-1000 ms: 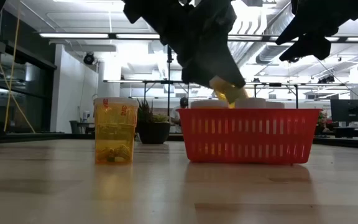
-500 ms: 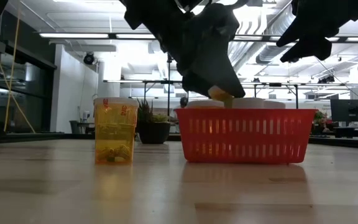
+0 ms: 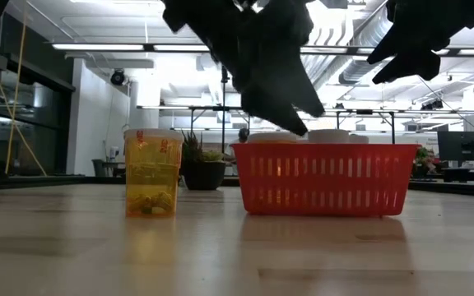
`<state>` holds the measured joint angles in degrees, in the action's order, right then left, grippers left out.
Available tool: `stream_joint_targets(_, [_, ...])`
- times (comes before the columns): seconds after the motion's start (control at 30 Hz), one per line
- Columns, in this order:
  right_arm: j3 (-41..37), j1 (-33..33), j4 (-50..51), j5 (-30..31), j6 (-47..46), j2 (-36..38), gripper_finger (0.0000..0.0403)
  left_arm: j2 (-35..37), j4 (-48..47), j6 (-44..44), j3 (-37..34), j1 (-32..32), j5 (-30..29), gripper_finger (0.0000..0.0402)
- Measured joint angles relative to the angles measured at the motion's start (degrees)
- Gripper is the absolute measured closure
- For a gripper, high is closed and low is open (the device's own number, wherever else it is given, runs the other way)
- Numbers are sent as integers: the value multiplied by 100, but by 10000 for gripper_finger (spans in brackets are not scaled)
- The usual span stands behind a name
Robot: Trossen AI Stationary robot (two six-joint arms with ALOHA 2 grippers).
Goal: Pick and place pill bottles into a basket
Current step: Put the orange pill bottle into the red bin
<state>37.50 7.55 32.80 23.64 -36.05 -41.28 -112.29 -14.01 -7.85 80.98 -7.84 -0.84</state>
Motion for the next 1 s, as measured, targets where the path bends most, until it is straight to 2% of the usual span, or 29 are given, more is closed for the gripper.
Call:
stream_joint_targets(0.13, [0,-2,7,18,0,0,139,244,-911,-304,396,-4,5,6])
stream_joint_targets(0.33, [0,-2,41,120,0,0,139,420,-3516,-1065,1543,-130,-13,25])
stream_joint_targets(0.43, [0,-2,30,132,0,0,139,420,-4479,-1275,1883,-328,-85,39])
stream_joint_targets(0.63, [0,-2,-376,149,2,0,139,499,-4864,-1598,1933,-897,-128,70])
stream_joint_targets(0.77, [0,-2,-453,190,-12,0,139,528,-5294,-1757,1931,-1303,-702,93])
stream_joint_targets(0.87, [0,-2,-458,181,-133,-1,139,652,-5594,-2129,1929,-1525,-905,106])
stream_joint_targets(0.93, [0,-2,-506,156,-214,-1,139,779,-5613,-2393,1930,-1679,-1002,111])
stream_joint_targets(1.0, [0,0,-672,108,-256,-2,140,898,-5511,-2670,1931,-1876,-1343,113])
